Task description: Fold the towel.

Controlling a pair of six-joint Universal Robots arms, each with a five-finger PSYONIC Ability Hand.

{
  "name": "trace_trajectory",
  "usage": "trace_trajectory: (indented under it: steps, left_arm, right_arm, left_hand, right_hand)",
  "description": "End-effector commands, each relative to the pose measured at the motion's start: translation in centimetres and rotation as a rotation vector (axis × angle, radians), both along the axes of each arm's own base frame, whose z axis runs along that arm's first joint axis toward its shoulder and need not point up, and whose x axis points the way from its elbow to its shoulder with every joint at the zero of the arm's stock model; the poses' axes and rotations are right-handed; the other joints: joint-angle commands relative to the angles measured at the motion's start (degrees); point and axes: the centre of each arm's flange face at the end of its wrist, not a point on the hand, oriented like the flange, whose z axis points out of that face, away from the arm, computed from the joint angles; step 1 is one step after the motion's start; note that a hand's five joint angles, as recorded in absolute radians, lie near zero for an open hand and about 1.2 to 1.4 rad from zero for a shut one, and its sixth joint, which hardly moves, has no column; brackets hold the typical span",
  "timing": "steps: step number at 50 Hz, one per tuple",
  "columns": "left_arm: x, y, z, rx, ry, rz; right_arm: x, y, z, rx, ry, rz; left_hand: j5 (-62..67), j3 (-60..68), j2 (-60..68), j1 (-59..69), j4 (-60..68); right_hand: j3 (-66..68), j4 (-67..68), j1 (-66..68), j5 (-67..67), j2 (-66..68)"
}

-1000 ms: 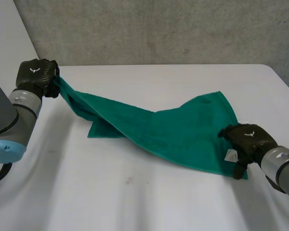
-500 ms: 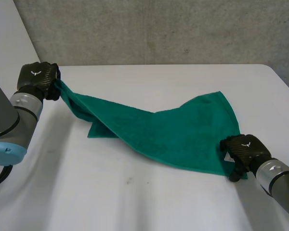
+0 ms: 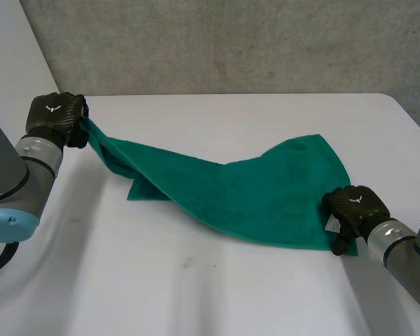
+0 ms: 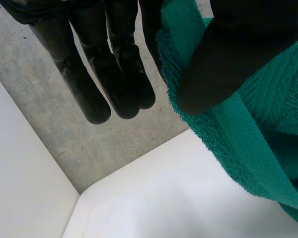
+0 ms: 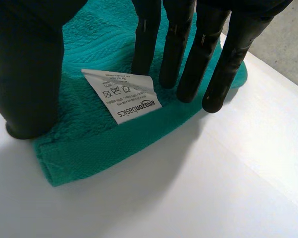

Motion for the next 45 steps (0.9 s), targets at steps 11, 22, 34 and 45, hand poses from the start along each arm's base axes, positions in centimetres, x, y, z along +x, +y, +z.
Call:
trace_trajectory:
  steps: [11,22,34,45]
  left_arm:
    - [0.0,0.1,0.0,0.001,0.000,-0.001]
    - [0.0,0.3,0.1,0.008,-0.003,-0.003]
    - [0.9,5.7,3.4,0.125,-0.061,-0.016]
    - [2.4,12.1,4.2,0.190,-0.193,-0.115]
  right_arm:
    - [0.3,-2.2,0.4,-0.050,0.009,-0.007]
    - [0.0,-3.7,2.1,-0.098,-0.012,-0.035]
    - [-2.5,0.7,15.9,-0.146,0.062,-0.066]
    - [-3.0,6.2,16.8,-0.053,0.428,0.103]
  left_hand:
    - [14.5,11.6,11.3,16.3,11.5]
    - [14.5,11.6,11.3,16.3,11.5]
    - [14.5,11.6,11.3,16.3,11.5]
    - [14.5,11.6,11.3,16.3,11.5]
  right_hand:
    - [15.1,15.3,20.9,22.3,15.1]
    - [40.2,40.3,45.9,47.4,40.1]
    - [40.2,40.3,45.9,47.4,40.1]
    - [40.2,40.3,45.9,47.4,40.1]
